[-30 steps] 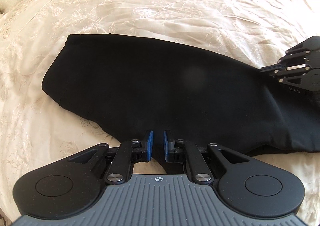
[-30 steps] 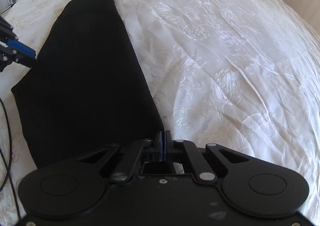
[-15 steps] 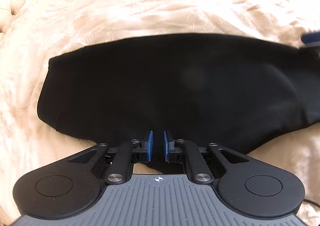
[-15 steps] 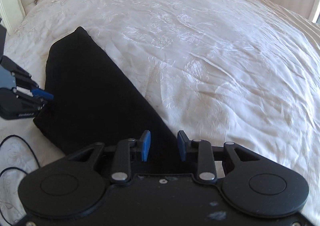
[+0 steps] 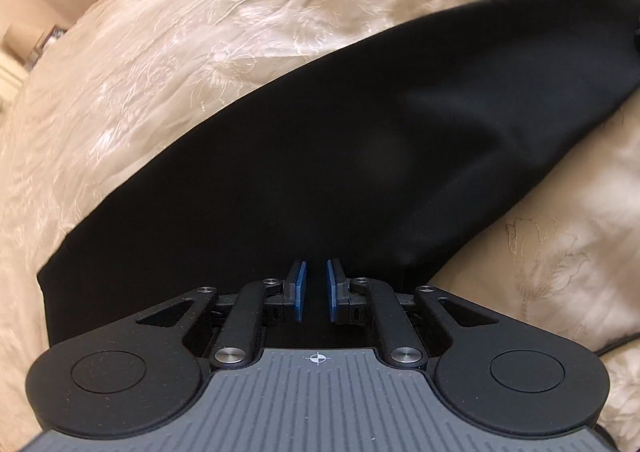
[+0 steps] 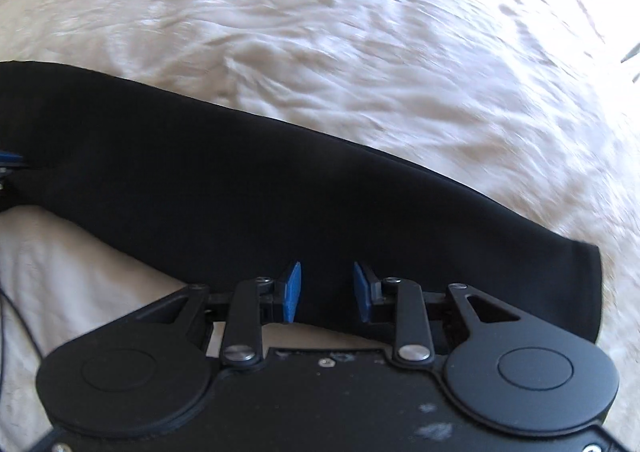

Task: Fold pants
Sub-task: 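Grasp the trouser leg end with the right gripper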

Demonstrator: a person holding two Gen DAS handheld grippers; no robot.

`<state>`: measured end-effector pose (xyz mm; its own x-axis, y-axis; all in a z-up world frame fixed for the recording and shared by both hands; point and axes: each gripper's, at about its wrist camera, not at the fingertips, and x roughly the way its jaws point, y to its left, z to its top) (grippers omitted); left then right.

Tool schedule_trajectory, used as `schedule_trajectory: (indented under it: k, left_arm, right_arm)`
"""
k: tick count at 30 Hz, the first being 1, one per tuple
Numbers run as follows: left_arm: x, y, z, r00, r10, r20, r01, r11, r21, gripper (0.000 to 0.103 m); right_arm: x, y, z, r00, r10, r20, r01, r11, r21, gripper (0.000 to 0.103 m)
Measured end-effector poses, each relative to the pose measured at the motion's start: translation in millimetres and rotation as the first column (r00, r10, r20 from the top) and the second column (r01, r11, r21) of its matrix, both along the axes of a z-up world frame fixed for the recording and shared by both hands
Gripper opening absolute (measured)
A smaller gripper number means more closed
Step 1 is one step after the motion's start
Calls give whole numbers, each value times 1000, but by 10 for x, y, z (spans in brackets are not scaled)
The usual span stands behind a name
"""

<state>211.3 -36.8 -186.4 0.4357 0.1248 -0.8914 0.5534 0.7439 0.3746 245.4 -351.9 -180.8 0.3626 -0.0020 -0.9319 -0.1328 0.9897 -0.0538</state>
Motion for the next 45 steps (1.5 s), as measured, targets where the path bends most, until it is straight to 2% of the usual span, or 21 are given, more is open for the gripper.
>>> schedule_trajectory:
  k: [3,6,9,12,14,16,21,24,27,30,34,39,45]
  left_arm:
    - [-3,-83,47,1000,-8,1,8,999,46,12]
    - [26,-190,251,998,51,40,-53,997,51,12]
    - [43,-389,551,992,105,68,-104,994,-23,12]
    - [80,-711,746,991,127,47,-120,984,-135,12]
    - [155,-1003,834,992,122,13,-117,972,-202,12]
    - [174,-1342,848,995,97,-21,-99,961,-258,12]
    - [140,-2165,733,998,-4,-64,-19,938,-347,12]
    - [94,-2493,559,995,-52,-81,19,931,-365,12]
    - [150,-2733,310,991,-60,-121,15,937,-348,12]
    - [282,-2820,57,990,-15,-143,-26,960,-280,12]
    - [430,-2802,-80,982,19,-188,-65,968,-243,12]
    - [455,-2849,-120,982,-19,-191,-23,976,-215,12]
    - [476,-2840,-132,979,-25,-200,-20,975,-221,12]
  right_arm:
    - [-28,-372,43,995,-95,32,95,995,-8,31]
    - [-138,-679,226,975,-199,104,192,979,71,31]
    - [-304,-1031,333,923,-364,129,341,925,167,34]
    - [-456,-1349,294,860,-502,96,472,852,226,36]
    - [-517,-1517,235,828,-556,69,522,811,263,37]
    - [-572,-1656,212,813,-579,55,545,791,280,39]
    - [-625,-1868,199,812,-581,58,537,783,314,42]
    - [-644,-1965,220,817,-575,50,528,779,340,44]
    - [-658,-2057,222,828,-560,32,508,772,382,46]
    - [-656,-2112,192,849,-528,11,477,776,413,48]
    - [-643,-2170,98,872,-488,-44,454,770,449,51]
    - [-587,-2251,-120,871,-479,-110,461,718,522,54]
    - [-491,-2418,-372,850,-491,-190,488,599,635,61]
